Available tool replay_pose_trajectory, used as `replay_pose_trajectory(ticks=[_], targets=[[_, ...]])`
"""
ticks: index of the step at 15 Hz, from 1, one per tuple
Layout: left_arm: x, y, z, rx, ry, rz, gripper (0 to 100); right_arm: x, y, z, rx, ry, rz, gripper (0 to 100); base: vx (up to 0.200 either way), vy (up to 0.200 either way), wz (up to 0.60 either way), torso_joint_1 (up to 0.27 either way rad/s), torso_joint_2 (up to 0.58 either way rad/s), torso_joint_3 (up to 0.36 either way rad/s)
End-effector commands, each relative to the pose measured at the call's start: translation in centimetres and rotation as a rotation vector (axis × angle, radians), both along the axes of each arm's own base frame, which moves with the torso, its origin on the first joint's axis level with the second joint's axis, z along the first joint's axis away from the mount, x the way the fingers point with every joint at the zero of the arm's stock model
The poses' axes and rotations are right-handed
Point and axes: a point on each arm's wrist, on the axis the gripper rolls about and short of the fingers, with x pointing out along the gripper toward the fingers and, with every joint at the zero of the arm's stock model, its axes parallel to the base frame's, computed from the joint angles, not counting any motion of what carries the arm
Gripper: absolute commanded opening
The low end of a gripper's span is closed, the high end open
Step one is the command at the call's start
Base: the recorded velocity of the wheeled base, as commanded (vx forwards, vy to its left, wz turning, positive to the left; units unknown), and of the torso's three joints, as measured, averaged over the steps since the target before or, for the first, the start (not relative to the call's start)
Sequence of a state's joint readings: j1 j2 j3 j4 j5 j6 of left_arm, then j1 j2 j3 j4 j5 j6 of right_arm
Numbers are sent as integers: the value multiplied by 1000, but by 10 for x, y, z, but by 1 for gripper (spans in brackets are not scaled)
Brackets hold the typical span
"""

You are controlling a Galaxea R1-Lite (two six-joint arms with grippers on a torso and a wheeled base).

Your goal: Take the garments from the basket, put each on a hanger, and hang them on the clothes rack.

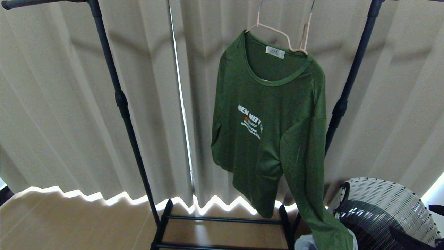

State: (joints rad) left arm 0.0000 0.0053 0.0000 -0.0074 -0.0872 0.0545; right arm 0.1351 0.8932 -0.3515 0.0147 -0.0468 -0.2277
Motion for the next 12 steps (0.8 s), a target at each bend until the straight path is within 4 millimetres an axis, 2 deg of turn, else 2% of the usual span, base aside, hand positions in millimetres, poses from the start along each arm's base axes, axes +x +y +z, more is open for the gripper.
replay_pose_trajectory(ticks=[1, 5, 6, 8, 12], targets=[[0, 0, 0, -1, 1, 1, 100, 50, 6, -20, -100, 182, 22, 100, 0, 0, 0, 0, 0, 0], [0, 0, 0, -2, -1, 3, 100, 81, 11, -44, -193, 286, 96, 100, 0, 0, 0, 0, 0, 0], [0, 0, 0, -4, 1, 3, 100, 86, 12, -48, -196, 295, 98, 100, 0, 0, 0, 0, 0, 0], [0, 0, 0, -4, 1, 3, 100, 109, 15, -65, -222, 303, 73, 100, 0, 0, 0, 0, 0, 0], [0, 0, 0, -4, -1, 3, 100, 135, 26, -87, -239, 292, 86, 100, 0, 0, 0, 0, 0, 0]])
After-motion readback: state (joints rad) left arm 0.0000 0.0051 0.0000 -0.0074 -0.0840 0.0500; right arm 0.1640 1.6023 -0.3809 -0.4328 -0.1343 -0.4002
